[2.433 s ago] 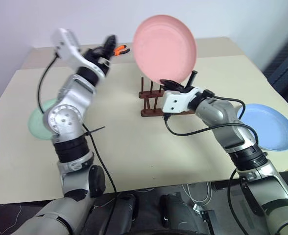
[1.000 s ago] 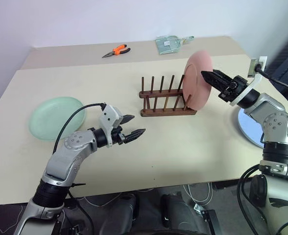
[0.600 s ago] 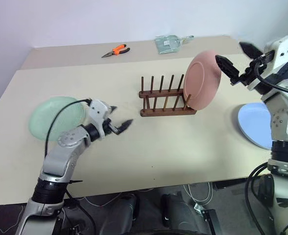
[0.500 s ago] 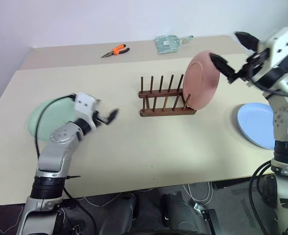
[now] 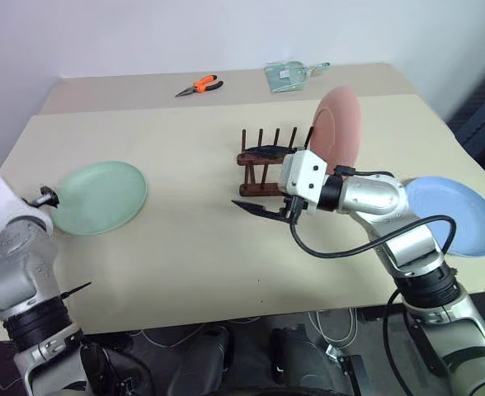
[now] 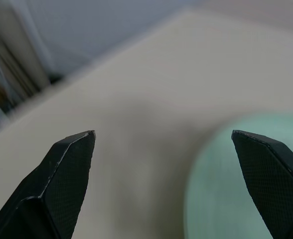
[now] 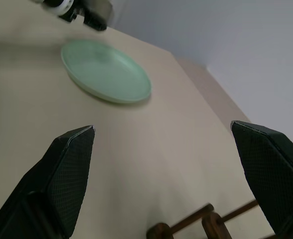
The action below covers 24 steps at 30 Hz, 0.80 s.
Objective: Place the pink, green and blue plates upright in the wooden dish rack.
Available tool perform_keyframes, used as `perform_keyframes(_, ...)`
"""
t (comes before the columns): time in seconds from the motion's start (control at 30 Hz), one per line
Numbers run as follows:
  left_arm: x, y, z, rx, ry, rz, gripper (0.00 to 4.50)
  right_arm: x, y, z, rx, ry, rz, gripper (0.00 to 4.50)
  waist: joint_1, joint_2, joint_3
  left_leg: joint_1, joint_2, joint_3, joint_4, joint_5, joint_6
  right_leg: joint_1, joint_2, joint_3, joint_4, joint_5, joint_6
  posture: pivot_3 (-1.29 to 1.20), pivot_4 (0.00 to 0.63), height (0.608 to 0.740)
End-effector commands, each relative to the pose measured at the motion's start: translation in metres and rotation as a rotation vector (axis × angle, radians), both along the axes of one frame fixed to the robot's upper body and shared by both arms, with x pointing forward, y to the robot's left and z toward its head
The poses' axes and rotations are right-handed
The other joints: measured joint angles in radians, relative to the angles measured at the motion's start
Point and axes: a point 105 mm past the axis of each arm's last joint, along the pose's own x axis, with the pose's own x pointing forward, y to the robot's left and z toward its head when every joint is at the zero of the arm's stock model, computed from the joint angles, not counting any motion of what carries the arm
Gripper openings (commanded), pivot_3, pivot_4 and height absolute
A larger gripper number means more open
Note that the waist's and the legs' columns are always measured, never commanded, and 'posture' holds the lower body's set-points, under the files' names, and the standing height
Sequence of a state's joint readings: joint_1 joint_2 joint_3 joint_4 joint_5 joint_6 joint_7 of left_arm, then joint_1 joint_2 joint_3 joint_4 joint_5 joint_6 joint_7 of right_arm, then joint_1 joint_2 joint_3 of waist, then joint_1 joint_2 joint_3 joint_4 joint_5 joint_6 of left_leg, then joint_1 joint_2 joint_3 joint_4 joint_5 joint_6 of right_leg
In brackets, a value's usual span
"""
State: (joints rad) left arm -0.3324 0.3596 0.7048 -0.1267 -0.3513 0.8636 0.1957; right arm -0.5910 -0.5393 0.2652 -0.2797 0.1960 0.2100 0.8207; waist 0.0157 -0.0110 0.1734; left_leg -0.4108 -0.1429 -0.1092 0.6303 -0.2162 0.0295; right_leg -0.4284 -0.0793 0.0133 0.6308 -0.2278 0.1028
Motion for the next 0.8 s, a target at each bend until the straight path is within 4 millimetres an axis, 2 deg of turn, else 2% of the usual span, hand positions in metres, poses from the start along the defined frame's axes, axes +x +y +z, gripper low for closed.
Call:
perform_keyframes(0.03,-0.002,-0.020,-0.006,-0.169,-0.042,-0.073,4.50,-0.001,0.002,0.007,0.007,-0.042,0.016,4.45,0.000,-0.001,0.000,0.000,0.000,0.000,0.000,0.000,0.000,0.000,0.000,0.000,0.000,0.000,0.000,0.00,0.150,0.727)
perform_keyframes(0.13,-0.008,-0.027,-0.026,-0.389,-0.084,-0.004,3.64,0.001,0.003,0.005,0.000,-0.048,0.012,4.50,-0.002,-0.001,-0.001,0.000,0.000,0.000,0.000,0.000,0.000,0.001,0.000,0.000,0.000,0.000,0.000,0.00,0.150,0.727)
perform_keyframes(0.23,-0.005,-0.029,-0.025,-0.440,-0.110,0.000,2.12,0.002,0.002,0.004,-0.003,-0.063,-0.001,4.50,-0.002,-0.001,-0.001,0.001,0.000,0.000,-0.001,0.001,-0.001,0.002,0.000,0.000,0.001,0.000,0.000,0.00,0.150,0.727)
perform_keyframes(0.37,0.008,-0.038,-0.012,-0.392,-0.123,-0.089,0.04,0.002,-0.002,0.002,-0.005,-0.013,-0.002,4.50,0.000,-0.002,-0.001,0.001,0.000,0.000,0.000,0.001,-0.001,0.002,0.000,0.000,0.001,0.000,0.000,0.00,0.150,0.727)
perform_keyframes(0.43,0.018,-0.045,0.009,-0.311,-0.185,-0.160,0.04,0.002,-0.005,0.001,-0.020,-0.011,-0.009,4.50,0.000,-0.002,-0.001,0.001,0.000,0.000,0.000,0.001,-0.001,0.002,0.000,-0.001,0.000,0.000,0.000,0.00,0.150,0.727)
perform_keyframes(0.5,0.030,-0.060,0.040,-0.200,-0.269,-0.261,0.04,0.005,-0.007,0.002,-0.037,-0.053,-0.036,4.50,0.000,-0.002,-0.001,0.001,0.000,0.000,0.000,0.001,-0.001,0.002,0.000,0.000,0.000,0.000,0.000,0.00,0.150,0.727)
perform_keyframes(0.53,0.033,-0.065,0.050,-0.168,-0.293,-0.293,0.04,0.006,-0.008,0.003,-0.042,-0.069,-0.045,4.50,0.000,-0.002,-0.001,0.001,0.000,0.000,0.000,0.001,-0.001,0.002,0.000,0.000,0.000,0.000,0.000,0.00,0.150,0.727)
perform_keyframes(0.6,0.035,-0.068,0.055,-0.142,-0.313,-0.315,0.04,0.007,-0.008,0.004,-0.045,-0.081,-0.052,4.50,-0.002,-0.002,-0.001,0.001,0.000,0.000,-0.001,0.001,-0.001,0.002,0.000,0.000,0.000,0.000,0.000,0.00,0.150,0.727)
perform_keyframes(0.7,0.056,-0.133,0.124,0.044,-0.444,-0.603,0.04,0.014,-0.003,0.008,-0.090,-0.205,-0.077,4.50,-0.001,-0.004,0.000,0.000,0.000,0.000,-0.001,0.001,-0.002,0.002,0.000,0.000,0.001,0.000,0.000,0.00,0.150,0.727)
perform_keyframes(0.73,0.058,-0.151,0.137,0.088,-0.464,-0.669,0.04,0.017,-0.001,0.009,-0.099,-0.240,-0.083,4.50,0.000,-0.004,0.001,0.000,0.000,0.000,-0.001,0.001,-0.003,0.002,0.000,0.000,0.001,0.000,-0.001,0.00,0.150,0.727)
perform_keyframes(0.8,0.060,-0.172,0.150,0.116,-0.492,-0.744,0.04,0.022,0.004,0.012,-0.114,-0.297,-0.098,4.50,-0.003,-0.004,0.000,-0.001,0.000,-0.001,0.000,0.002,-0.003,0.002,0.000,-0.001,0.001,0.000,-0.001,0.00,0.150,0.727)
